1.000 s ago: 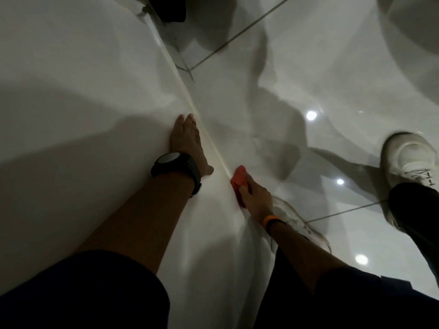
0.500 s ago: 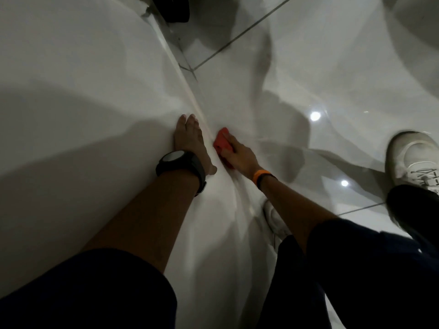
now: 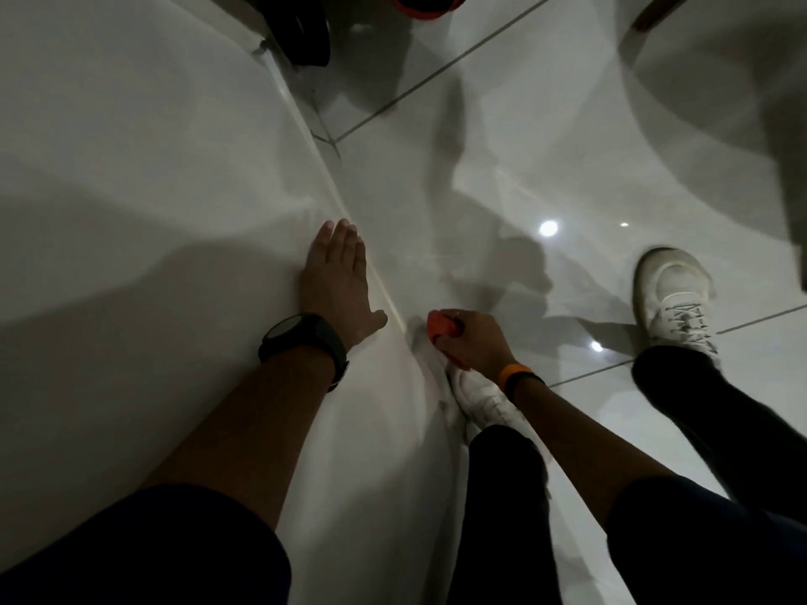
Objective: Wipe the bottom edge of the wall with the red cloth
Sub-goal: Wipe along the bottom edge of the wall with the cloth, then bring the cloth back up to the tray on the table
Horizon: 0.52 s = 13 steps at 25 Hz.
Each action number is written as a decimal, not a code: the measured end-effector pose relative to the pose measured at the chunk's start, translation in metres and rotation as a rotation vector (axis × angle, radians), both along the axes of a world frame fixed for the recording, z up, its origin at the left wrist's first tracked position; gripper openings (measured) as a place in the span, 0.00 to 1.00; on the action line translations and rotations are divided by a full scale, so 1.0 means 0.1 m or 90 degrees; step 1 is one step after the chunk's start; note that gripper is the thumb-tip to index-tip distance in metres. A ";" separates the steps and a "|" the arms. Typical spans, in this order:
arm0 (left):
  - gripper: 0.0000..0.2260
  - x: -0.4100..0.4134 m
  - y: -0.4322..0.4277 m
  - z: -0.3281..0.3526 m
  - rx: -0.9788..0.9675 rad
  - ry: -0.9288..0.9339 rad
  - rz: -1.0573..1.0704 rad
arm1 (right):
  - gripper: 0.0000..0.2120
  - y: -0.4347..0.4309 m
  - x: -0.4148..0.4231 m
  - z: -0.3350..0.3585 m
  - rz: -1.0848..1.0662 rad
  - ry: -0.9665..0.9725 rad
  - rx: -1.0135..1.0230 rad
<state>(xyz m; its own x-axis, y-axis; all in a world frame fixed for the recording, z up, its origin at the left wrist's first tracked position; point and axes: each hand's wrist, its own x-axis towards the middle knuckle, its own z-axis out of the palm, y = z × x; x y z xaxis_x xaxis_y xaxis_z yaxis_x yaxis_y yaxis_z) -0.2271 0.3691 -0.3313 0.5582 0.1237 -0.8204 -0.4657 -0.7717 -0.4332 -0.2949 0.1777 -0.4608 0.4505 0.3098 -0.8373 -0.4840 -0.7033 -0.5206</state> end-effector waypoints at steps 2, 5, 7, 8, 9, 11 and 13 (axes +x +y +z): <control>0.47 0.01 -0.12 0.29 -0.104 -0.100 0.047 | 0.27 -0.23 0.31 0.56 -0.001 -0.094 0.007; 0.45 0.15 -0.45 0.90 -0.257 -0.251 0.136 | 0.32 -0.70 0.88 1.70 -0.024 -0.239 0.019; 0.44 0.36 -0.84 1.43 -0.335 -0.347 0.170 | 0.32 -1.14 1.28 2.65 -0.060 -0.344 0.030; 0.43 0.48 -1.07 1.70 -0.370 -0.378 0.178 | 0.32 -1.40 1.46 3.14 -0.065 -0.396 0.022; 0.43 0.60 -1.32 1.97 -0.408 -0.401 0.182 | 0.33 -1.67 1.62 3.61 -0.064 -0.439 0.007; 0.43 0.87 -1.86 2.36 -0.493 -0.446 0.181 | 0.34 -2.19 1.93 4.34 -0.061 -0.526 -0.032; 0.42 1.14 -2.43 2.67 -0.588 -0.486 0.164 | 0.34 -2.69 2.22 4.75 -0.071 -0.599 -0.072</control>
<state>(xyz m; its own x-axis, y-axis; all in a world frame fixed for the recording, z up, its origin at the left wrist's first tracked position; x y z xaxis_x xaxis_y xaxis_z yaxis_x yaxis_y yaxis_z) -0.1130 0.1262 -0.0644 0.9794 -0.1534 -0.1315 -0.1201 -0.9654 0.2316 -0.0732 -0.0911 0.0145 0.9769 0.1632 -0.1381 0.0314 -0.7486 -0.6623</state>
